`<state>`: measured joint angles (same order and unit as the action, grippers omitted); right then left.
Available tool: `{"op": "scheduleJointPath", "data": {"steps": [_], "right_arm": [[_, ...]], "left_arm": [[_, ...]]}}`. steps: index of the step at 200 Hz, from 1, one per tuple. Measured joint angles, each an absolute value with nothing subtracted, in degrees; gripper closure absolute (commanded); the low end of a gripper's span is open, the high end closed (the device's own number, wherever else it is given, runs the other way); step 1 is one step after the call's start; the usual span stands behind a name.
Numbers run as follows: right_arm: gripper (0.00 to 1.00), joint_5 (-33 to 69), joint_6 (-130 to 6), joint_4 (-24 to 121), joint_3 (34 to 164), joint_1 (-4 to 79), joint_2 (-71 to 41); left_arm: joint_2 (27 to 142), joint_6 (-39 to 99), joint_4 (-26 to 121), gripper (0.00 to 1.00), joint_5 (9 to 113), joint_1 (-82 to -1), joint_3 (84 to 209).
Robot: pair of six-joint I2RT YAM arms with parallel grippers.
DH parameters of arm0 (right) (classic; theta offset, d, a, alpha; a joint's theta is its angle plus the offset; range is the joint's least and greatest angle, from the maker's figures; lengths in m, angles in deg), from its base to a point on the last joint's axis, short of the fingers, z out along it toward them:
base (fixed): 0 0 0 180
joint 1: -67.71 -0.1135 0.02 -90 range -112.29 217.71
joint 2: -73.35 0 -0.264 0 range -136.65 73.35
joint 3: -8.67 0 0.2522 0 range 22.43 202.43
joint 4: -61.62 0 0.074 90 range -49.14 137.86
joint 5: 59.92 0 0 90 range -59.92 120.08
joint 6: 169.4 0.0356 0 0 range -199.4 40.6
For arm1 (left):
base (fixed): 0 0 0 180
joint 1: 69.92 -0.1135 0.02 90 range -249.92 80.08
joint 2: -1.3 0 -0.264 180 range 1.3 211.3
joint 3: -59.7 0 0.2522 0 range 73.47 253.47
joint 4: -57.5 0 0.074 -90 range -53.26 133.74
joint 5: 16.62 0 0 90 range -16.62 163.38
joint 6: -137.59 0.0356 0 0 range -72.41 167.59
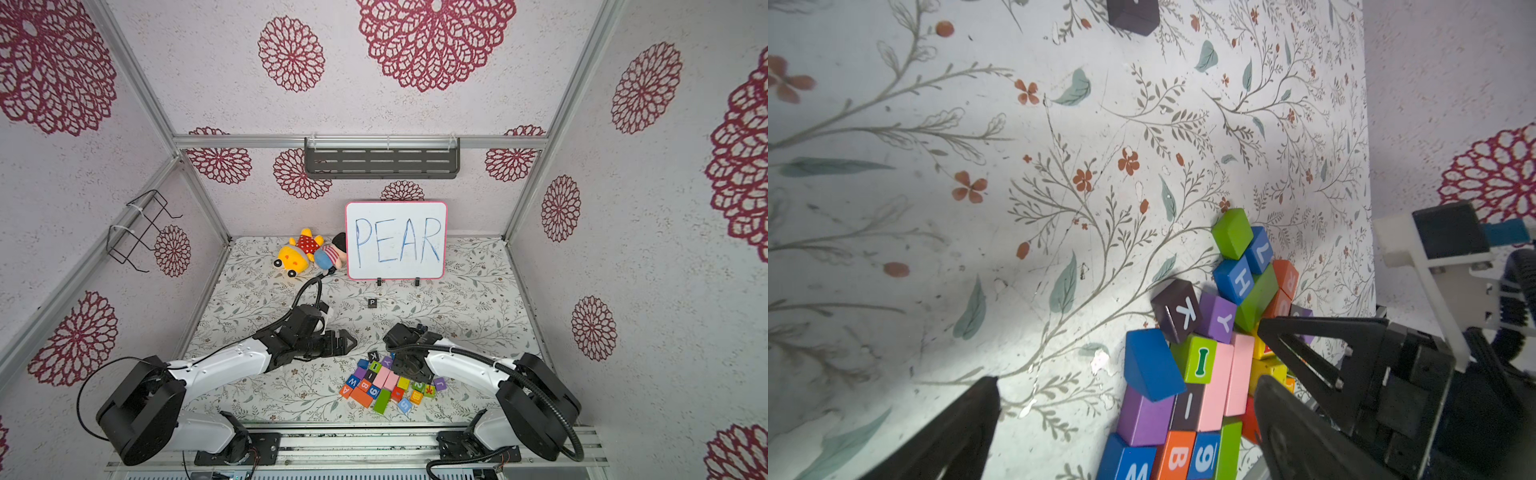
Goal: Spell the uppercase word “pear” with letter blocks
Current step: Pick up the letter block from the center of the board.
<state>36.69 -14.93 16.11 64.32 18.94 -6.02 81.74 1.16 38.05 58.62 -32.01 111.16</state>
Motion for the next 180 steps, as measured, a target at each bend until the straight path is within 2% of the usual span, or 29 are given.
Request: {"op": "scheduleJointPath", "data": {"steps": [83,180], "right_arm": [[0.61,36.06,-15.48,15.83,65.71,18.67,-8.49],[0.68,36.24,-16.42,15.85,66.94,18.63,-9.78]], "left_arm": [[81.54,0.83,38.81,0.02,58.95,-31.92,109.39],[83.01,1.97,37.41,0.02,59.38,-30.94,111.18]]}}
